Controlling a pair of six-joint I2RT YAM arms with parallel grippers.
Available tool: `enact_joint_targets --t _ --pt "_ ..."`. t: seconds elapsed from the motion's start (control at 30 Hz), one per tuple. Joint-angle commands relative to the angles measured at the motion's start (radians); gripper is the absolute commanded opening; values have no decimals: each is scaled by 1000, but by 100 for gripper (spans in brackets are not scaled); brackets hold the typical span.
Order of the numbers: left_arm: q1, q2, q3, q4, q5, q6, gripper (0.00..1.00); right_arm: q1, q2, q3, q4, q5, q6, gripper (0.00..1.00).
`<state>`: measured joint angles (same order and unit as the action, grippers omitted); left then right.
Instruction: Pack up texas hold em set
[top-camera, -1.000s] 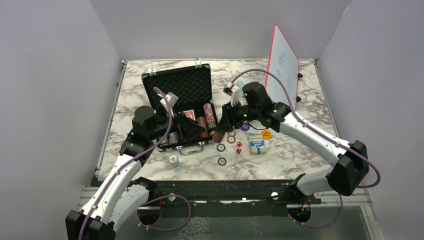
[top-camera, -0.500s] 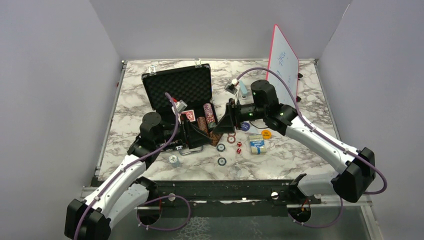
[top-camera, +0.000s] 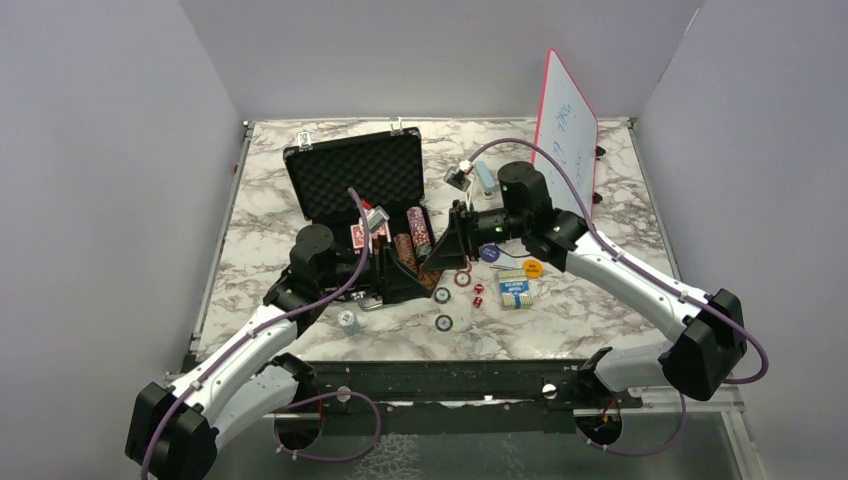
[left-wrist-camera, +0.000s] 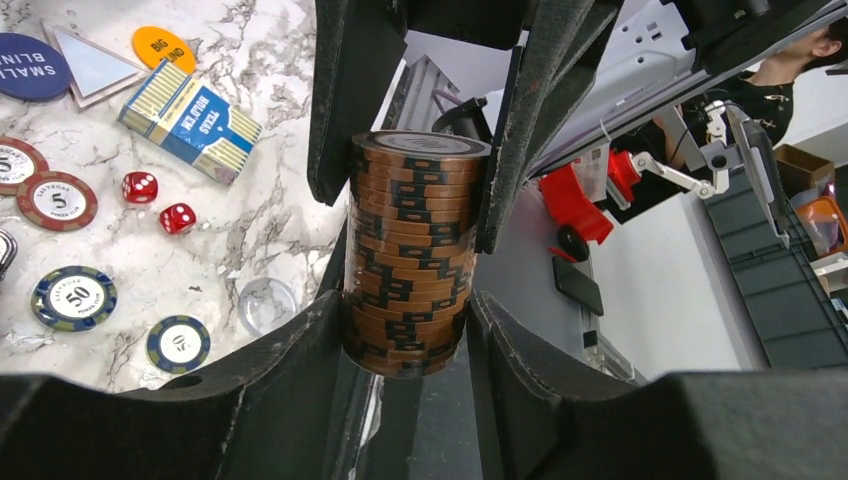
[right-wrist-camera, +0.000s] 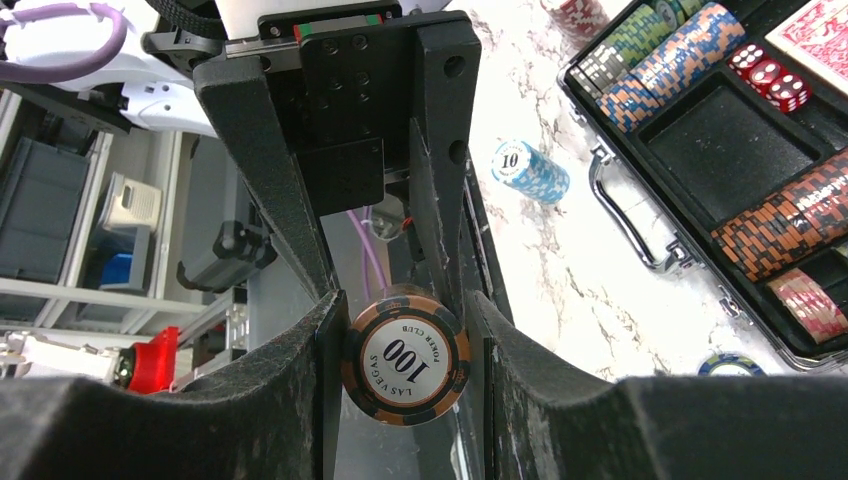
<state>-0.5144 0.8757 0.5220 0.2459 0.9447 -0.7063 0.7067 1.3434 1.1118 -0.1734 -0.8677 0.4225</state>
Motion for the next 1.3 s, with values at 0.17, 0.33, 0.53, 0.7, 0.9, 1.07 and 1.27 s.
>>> enact_joint_targets --t 0.17,0.33,0.53,0.7,0.9,1.07,1.27 --pt "-46 1 41 35 -11 13 52 2 -16 -26 114 -70 43 22" --pt "-62 16 55 35 -22 24 15 2 -17 -30 109 -53 42 25" --pt "-63 -10 46 -14 -170 49 0 2 -44 -25 20 138 39 75" --pt "-63 -47 65 -202 -525 78 0 2 -110 22 -127 558 51 80" --pt "-64 34 146 -416 -955 25 0 2 -234 35 -153 803 45 80" --pt "-64 276 303 -492 -1012 24 0 2 -338 -17 -156 841 48 80" --pt "-76 480 457 -577 -1125 -9 0 2 -499 -119 -207 887 73 80"
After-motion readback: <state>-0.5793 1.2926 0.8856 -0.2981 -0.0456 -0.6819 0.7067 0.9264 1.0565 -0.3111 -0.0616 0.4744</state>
